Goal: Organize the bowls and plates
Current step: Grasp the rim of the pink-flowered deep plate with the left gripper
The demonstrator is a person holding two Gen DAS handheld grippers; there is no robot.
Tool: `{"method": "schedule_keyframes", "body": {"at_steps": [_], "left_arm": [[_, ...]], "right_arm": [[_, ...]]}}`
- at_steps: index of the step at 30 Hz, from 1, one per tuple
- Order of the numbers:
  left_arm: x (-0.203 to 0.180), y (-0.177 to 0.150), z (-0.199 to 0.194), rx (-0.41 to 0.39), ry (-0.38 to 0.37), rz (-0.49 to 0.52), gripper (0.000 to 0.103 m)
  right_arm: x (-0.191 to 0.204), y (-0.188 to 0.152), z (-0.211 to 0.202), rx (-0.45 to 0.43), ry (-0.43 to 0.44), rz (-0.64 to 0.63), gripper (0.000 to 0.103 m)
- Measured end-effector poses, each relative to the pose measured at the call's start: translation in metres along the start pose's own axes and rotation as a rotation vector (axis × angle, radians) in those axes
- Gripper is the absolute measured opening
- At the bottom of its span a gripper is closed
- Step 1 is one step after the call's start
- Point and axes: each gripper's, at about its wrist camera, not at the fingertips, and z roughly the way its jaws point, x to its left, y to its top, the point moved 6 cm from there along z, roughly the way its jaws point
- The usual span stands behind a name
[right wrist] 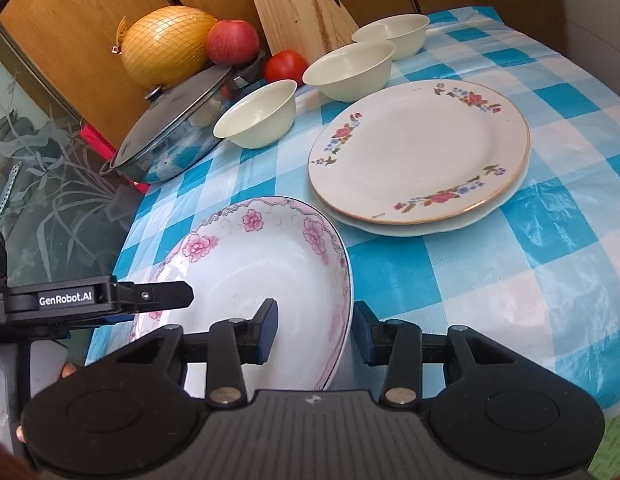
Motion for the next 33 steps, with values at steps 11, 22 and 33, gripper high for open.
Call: {"method": "schedule_keyframes", "body": {"at_steps": [11, 22, 33], "left_arm": [[-0.020, -0.009, 0.004, 0.007, -0.025, 0.090, 0.087], [-0.031, -0.009, 0.009, -0.006, -0.002, 0.097, 0.084], [-0.031, -0.001, -0.002, -0.059, -0.013, 0.085, 0.084]], "right_arm": [[-0.002, 0.003, 0.004, -0.006, 0.018, 0.014, 0.031], [-0.001, 0.006, 0.006, -0.007, 0.020, -0.009, 0.030], [0.004, 0.014, -0.003, -0.053, 0.045, -0.010, 0.029]]}}
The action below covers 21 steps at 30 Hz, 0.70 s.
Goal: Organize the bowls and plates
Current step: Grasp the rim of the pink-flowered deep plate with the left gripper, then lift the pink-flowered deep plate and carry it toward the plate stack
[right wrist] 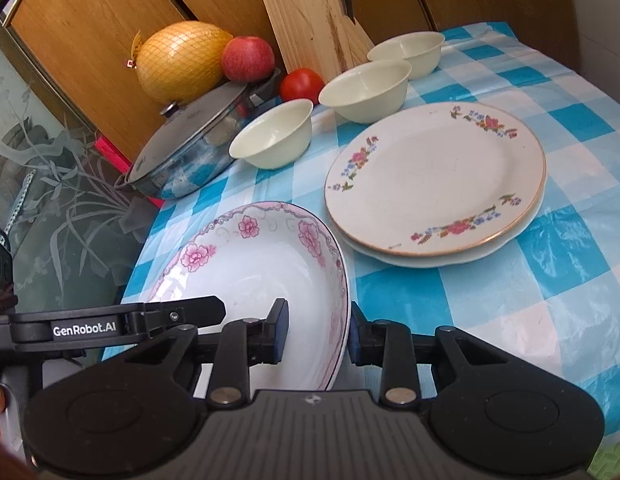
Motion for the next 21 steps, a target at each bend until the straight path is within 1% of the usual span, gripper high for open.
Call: {"method": "schedule_keyframes", "body": {"at_steps": [6, 9, 21], "left_arm": [[-0.005, 0.005, 0.001, -0.008, -0.010, -0.001, 0.084], [-0.008, 0.010, -0.001, -0.026, -0.014, -0.001, 0.085], [-0.035, 0.029, 0.003, -0.069, -0.037, 0.039, 0.087]], "right_arm": [[-0.003, 0.006, -0.003, -0.016, 0.000, 0.018, 0.029], [-0.004, 0.009, -0.005, -0.026, 0.002, 0.027, 0.029], [-0.024, 0.025, -0.021, -0.092, -0.026, 0.077, 0.029]]}}
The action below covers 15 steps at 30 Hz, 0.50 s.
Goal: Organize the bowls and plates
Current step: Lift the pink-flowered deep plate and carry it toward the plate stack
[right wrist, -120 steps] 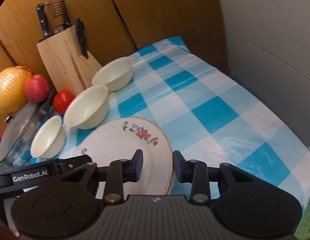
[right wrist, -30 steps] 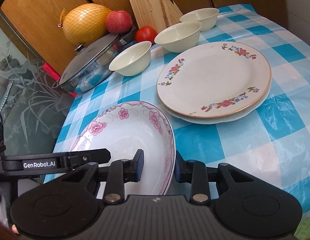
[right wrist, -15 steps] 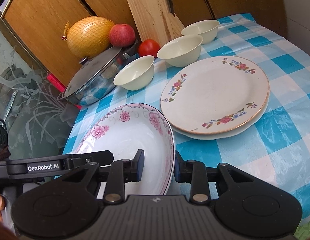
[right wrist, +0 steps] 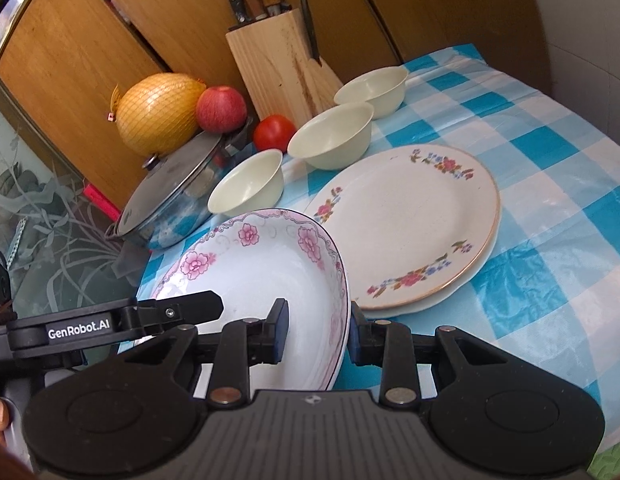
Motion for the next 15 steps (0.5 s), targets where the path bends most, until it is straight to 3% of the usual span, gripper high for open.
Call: {"method": "schedule_keyframes", "body": {"at_steps": [15], "left_arm": [[-0.053, 0.041, 0.033, -0.051, -0.012, 0.067, 0.091]], "right_arm": [[-0.039, 0.038, -0.006, -0.077, -0.087, 0.059, 0.029]]}}
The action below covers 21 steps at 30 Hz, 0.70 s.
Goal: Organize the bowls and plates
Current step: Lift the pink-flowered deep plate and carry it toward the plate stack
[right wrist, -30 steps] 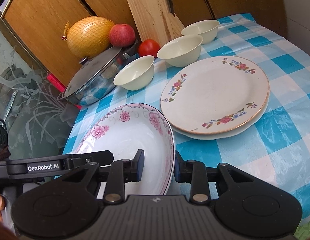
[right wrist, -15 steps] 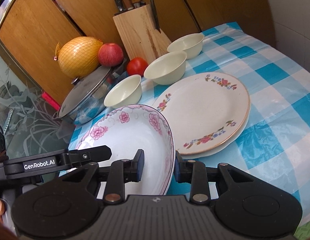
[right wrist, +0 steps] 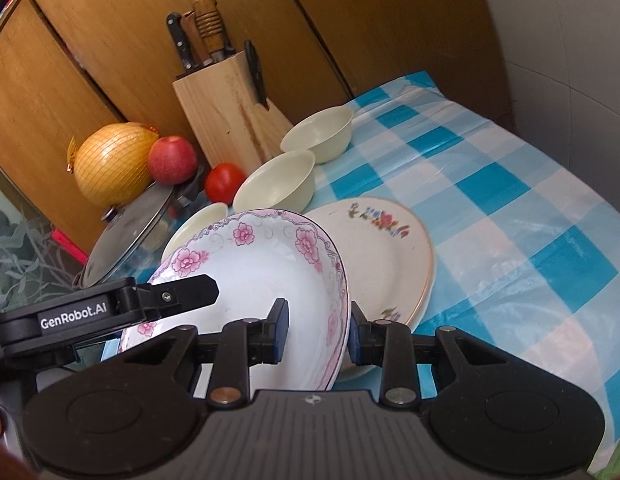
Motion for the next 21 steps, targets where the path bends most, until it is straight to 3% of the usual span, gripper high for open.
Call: {"method": "schedule_keyframes", "body": {"at_steps": [21], "left_arm": [[-0.028, 0.022, 0.078, 0.071, 0.012, 0.039, 0.091]], "right_arm": [[-0.042, 0.039, 0.034, -0.019, -0.131, 0.027, 0.029]]}}
